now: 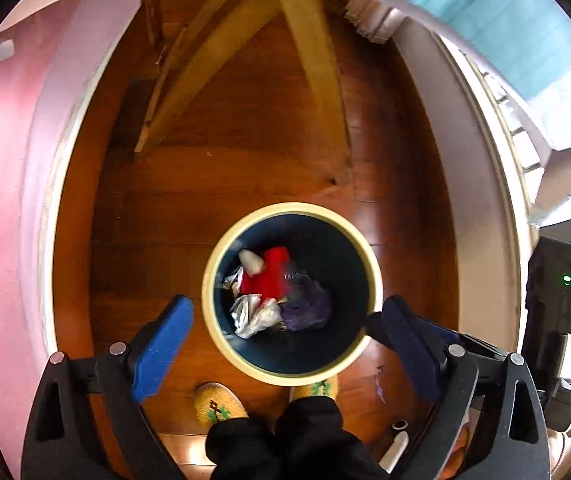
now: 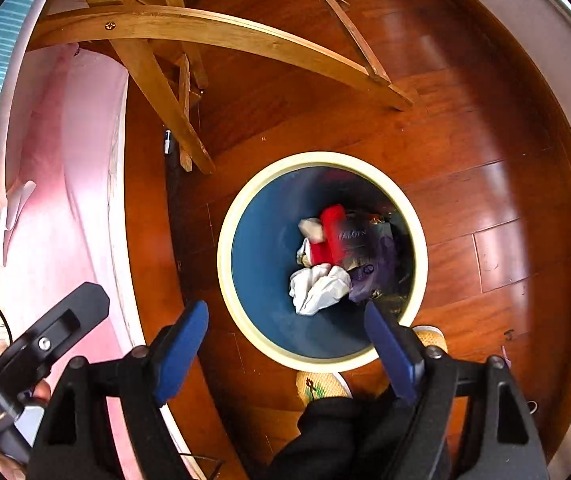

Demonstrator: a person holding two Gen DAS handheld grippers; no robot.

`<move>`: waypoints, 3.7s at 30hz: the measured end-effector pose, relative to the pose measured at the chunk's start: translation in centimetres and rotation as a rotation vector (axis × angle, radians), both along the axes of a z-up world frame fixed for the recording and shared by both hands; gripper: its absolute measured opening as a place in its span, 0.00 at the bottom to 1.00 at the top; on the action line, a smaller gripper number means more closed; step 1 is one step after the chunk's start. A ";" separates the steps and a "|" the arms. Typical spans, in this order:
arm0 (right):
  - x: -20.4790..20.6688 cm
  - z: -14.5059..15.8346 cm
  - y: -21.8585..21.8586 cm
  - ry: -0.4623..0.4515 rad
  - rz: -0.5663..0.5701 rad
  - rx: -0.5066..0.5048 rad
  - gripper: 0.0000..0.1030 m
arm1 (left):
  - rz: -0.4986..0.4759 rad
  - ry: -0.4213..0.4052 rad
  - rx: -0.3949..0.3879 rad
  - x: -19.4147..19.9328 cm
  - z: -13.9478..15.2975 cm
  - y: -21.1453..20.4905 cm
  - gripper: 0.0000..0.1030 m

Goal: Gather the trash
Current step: 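Carry the TALOPN box and beige bar over the bin and open both tools, then raise both tools from the bin back toward the table, then grasp the green crumpled bag with the right tool while the left grasps the yellow paper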

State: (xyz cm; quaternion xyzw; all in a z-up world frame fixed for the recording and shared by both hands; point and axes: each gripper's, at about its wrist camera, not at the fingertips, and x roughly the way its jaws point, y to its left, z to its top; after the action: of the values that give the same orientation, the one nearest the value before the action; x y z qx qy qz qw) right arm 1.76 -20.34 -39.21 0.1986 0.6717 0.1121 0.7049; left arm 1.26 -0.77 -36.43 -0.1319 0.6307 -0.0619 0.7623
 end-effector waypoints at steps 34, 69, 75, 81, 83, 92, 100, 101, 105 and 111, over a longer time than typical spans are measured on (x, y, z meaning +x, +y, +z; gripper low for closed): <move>-2.0 33.4 2.6 -0.284 0.148 0.021 0.79 | -0.050 -0.269 -0.071 -3.0 33.1 4.0 0.92; 8.1 53.1 4.2 -0.703 0.122 -0.194 0.79 | -0.138 -0.526 -0.117 9.0 51.5 7.8 0.92; 16.4 53.3 3.4 -0.702 0.211 -0.205 0.79 | -0.027 -0.487 -0.118 16.6 50.4 8.1 0.92; 28.8 50.5 2.5 -0.604 0.359 -0.156 0.68 | 0.107 -0.422 -0.074 26.9 48.1 7.3 0.92; 33.1 49.4 1.9 -0.548 0.377 -0.117 0.68 | 0.149 -0.378 -0.073 30.5 46.9 7.0 0.92; 50.9 42.8 2.5 -0.432 0.514 -0.071 0.64 | 0.282 -0.260 -0.060 45.8 39.7 6.0 0.89; 60.0 35.5 5.0 -0.253 0.532 0.021 0.55 | 0.360 -0.135 -0.139 53.1 32.8 6.3 0.80; 60.7 34.8 5.4 -0.235 0.531 0.042 0.55 | 0.367 -0.126 -0.146 53.7 32.2 6.5 0.80; 62.2 33.1 6.8 -0.191 0.541 0.083 0.55 | 0.394 -0.102 -0.167 55.9 30.1 6.9 0.79; 62.8 31.3 8.3 -0.141 0.593 0.090 0.39 | 0.410 -0.040 -0.223 57.7 27.0 6.9 0.67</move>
State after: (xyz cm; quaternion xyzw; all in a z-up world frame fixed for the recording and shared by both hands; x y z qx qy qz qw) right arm 64.58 -11.99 -7.95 0.0164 0.6443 0.3560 0.6766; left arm 58.99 6.11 -9.41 -0.3394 0.5646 0.0222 0.7520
